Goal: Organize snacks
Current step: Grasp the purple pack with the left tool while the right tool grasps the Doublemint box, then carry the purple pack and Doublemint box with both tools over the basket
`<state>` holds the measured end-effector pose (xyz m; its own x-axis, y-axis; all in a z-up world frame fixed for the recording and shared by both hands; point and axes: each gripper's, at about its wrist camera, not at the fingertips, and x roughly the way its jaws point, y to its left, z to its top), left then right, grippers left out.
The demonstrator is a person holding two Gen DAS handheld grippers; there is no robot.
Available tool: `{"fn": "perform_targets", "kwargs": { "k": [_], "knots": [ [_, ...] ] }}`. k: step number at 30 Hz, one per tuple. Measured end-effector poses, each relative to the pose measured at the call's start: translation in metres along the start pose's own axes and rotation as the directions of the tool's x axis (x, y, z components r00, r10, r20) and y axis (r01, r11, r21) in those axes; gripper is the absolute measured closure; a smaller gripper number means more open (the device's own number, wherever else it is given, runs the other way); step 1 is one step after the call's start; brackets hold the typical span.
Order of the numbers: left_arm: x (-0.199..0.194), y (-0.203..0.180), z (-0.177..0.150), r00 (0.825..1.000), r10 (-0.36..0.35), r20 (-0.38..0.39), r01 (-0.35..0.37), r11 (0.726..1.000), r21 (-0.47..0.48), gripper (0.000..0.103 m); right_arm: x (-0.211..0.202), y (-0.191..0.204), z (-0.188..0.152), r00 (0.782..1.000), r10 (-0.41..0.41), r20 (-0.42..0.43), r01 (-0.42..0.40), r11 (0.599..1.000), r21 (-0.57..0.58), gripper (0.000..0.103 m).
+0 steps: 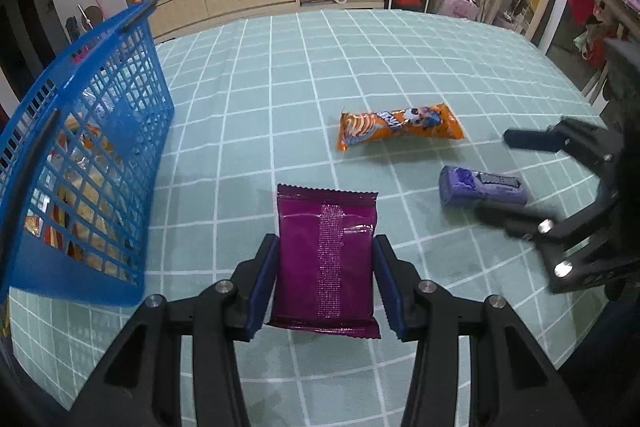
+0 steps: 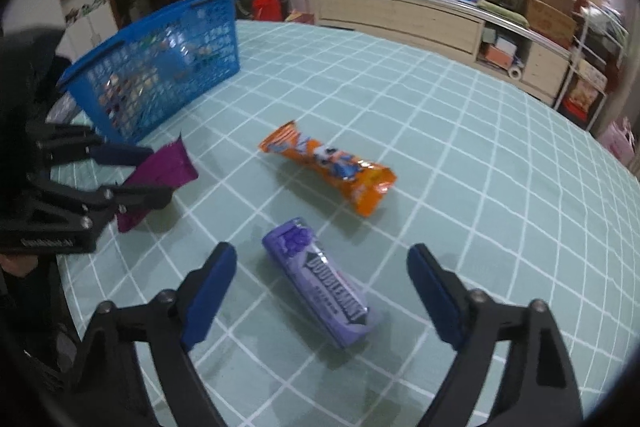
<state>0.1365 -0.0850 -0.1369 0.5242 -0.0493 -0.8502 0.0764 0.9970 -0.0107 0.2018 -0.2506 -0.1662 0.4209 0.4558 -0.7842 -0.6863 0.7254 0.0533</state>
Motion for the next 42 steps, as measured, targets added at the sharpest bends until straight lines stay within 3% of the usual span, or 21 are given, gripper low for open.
{"fn": "perform_targets", "kwargs": {
  "k": [2,6,8,13,16,18,25,34,42],
  "knots": [
    [-0.002,0.001,-0.001,1.000,0.013,0.007,-0.013,1.000,-0.006,0.058,0.006,0.002,-0.003,0.999,0.023,-0.022,-0.023,1.000,-0.018,0.027],
    [-0.004,0.001,-0.001,1.000,0.004,0.008,-0.004,1.000,-0.028,0.058,0.018,0.000,-0.011,0.997,0.032,-0.065,-0.034,0.999,-0.030,0.040],
    [-0.003,0.000,-0.002,1.000,0.001,0.007,-0.001,1.000,-0.018,0.058,0.015,-0.001,-0.013,0.998,0.032,-0.044,-0.034,0.999,-0.035,0.054],
    [0.002,0.002,-0.003,1.000,-0.019,0.018,0.019,1.000,-0.001,0.058,0.011,-0.001,-0.017,0.999,0.047,-0.020,-0.048,0.998,-0.028,0.067],
    [0.001,0.007,-0.002,0.999,-0.045,0.029,0.046,0.999,-0.012,0.058,0.009,0.002,-0.017,0.998,0.054,-0.020,-0.054,0.998,-0.016,0.069],
    [-0.003,0.011,-0.004,0.997,-0.071,0.043,0.072,0.997,-0.024,0.058,0.008,0.005,-0.017,0.994,0.103,-0.025,-0.103,0.995,-0.007,0.069],
    [-0.020,0.030,-0.012,0.991,-0.110,0.070,0.114,0.991,-0.062,0.058,-0.002,0.034,-0.012,0.998,0.053,-0.034,-0.052,0.998,0.033,0.069],
    [-0.073,0.041,-0.012,0.977,-0.122,0.173,0.129,0.991,-0.028,0.058,-0.046,0.051,0.004,0.998,0.031,0.056,-0.040,0.986,0.162,0.069],
    [-0.120,0.065,-0.005,0.964,-0.106,0.243,0.112,0.994,-0.008,0.058,-0.082,0.086,0.042,0.991,0.040,0.130,-0.059,0.988,0.145,0.069]
  ]
}}
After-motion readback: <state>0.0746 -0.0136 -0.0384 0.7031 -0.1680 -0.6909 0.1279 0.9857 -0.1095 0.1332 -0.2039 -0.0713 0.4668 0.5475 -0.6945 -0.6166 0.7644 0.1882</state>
